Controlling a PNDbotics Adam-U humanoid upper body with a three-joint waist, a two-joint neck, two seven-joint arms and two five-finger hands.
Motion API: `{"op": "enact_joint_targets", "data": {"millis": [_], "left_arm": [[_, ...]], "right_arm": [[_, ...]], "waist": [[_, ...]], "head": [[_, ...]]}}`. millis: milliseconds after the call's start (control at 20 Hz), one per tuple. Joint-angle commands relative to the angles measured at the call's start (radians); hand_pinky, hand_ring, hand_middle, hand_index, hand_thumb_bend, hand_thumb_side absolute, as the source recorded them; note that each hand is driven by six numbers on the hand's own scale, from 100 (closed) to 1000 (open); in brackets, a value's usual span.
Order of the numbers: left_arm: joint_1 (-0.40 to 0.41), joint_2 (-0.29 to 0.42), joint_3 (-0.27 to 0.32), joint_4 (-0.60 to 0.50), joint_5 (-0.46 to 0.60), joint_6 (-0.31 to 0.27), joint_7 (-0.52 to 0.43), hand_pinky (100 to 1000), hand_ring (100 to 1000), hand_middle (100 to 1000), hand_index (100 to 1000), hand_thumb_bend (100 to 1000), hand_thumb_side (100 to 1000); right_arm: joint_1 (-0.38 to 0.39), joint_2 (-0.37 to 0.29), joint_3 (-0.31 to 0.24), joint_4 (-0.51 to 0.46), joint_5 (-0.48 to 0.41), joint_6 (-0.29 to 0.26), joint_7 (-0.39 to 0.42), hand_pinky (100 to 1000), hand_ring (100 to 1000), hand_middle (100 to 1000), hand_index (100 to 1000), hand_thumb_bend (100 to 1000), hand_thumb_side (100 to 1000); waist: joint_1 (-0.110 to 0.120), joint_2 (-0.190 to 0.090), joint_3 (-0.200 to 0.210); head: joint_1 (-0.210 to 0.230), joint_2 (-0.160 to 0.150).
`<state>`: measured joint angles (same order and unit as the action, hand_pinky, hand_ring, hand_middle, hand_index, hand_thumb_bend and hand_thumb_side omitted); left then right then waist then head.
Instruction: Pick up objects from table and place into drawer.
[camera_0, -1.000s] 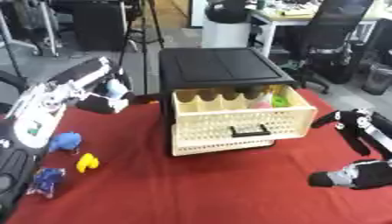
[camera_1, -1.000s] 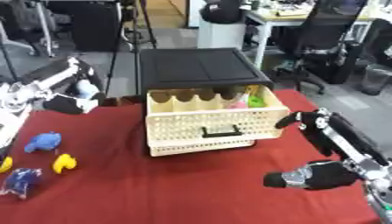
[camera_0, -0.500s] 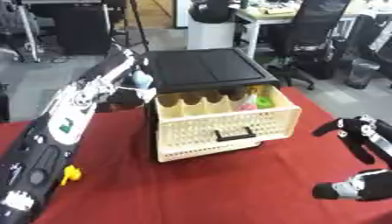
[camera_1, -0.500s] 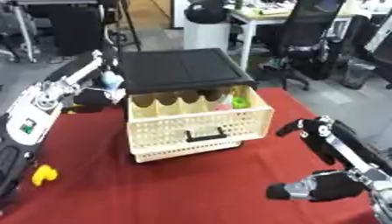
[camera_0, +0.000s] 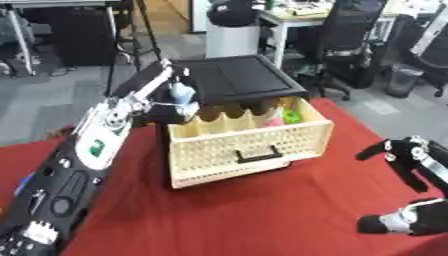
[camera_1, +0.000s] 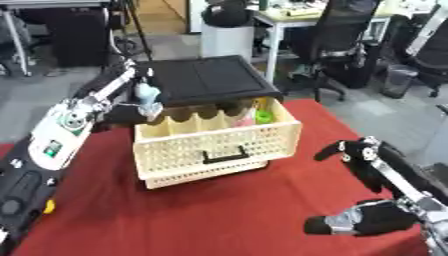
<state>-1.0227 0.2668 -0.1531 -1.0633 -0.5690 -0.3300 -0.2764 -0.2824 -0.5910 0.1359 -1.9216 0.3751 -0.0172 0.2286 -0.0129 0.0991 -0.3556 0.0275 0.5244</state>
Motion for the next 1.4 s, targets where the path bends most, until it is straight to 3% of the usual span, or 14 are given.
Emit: {"op": "enact_joint_targets", "data": {"millis": [50, 550, 800, 1150, 1200, 1250, 1350, 1400], "left_arm": [[-0.021, -0.003, -0.009, -0.019, -0.002, -0.018, -0.012, 230, 295, 337, 605, 100, 260], [-0.017, -0.008, -0.012, -0.013, -0.008, -0.027, -0.02, 232, 295, 338, 607, 100, 260], [-0.015, -0.004, -0.009, -0.011, -0.022, -0.027, -0.02, 271, 334, 376, 640, 100, 216], [-0.011, 0.002, 0.008, 0.016, -0.088, -0.039, 0.042, 294, 352, 391, 651, 100, 172], [-0.011, 0.002, 0.009, 0.02, -0.097, -0.044, 0.048, 331, 394, 428, 678, 100, 111], [-0.011, 0.002, 0.01, 0.024, -0.106, -0.05, 0.053, 348, 415, 446, 692, 100, 100], [-0.011, 0.0, 0.009, 0.027, -0.123, -0.072, 0.058, 469, 529, 536, 762, 107, 102], [-0.011, 0.0, 0.009, 0.028, -0.131, -0.085, 0.06, 533, 590, 590, 790, 187, 130]], "right_arm": [[-0.018, -0.012, -0.005, -0.002, -0.013, -0.003, 0.003, 100, 100, 114, 708, 1000, 640], [-0.015, -0.013, -0.006, 0.0, -0.012, -0.005, 0.003, 100, 100, 114, 709, 1000, 638], [-0.014, -0.014, -0.007, 0.001, -0.011, -0.005, 0.003, 100, 100, 113, 709, 1000, 637], [-0.014, -0.014, -0.008, 0.001, -0.01, -0.006, 0.003, 100, 100, 113, 709, 1000, 637], [-0.015, -0.014, -0.008, 0.001, -0.01, -0.007, 0.003, 100, 100, 113, 708, 1000, 637], [-0.016, -0.014, -0.008, 0.001, -0.011, -0.007, 0.003, 100, 100, 113, 708, 1000, 636], [-0.017, -0.014, -0.006, 0.002, -0.011, -0.008, 0.004, 100, 100, 113, 708, 1000, 635], [-0.017, -0.014, -0.006, 0.002, -0.011, -0.008, 0.005, 100, 100, 113, 708, 1000, 635]], "waist": [[-0.003, -0.01, -0.002], [-0.006, -0.008, -0.001], [-0.006, -0.008, 0.0], [-0.005, -0.007, -0.006], [-0.004, -0.006, -0.006], [-0.003, -0.006, -0.007], [-0.001, -0.005, -0.009], [0.0, -0.005, -0.01]], "head": [[0.007, -0.006], [0.01, -0.007], [0.008, -0.009], [0.009, -0.017], [0.009, -0.018], [0.008, -0.019], [0.009, -0.019], [0.009, -0.019]]}}
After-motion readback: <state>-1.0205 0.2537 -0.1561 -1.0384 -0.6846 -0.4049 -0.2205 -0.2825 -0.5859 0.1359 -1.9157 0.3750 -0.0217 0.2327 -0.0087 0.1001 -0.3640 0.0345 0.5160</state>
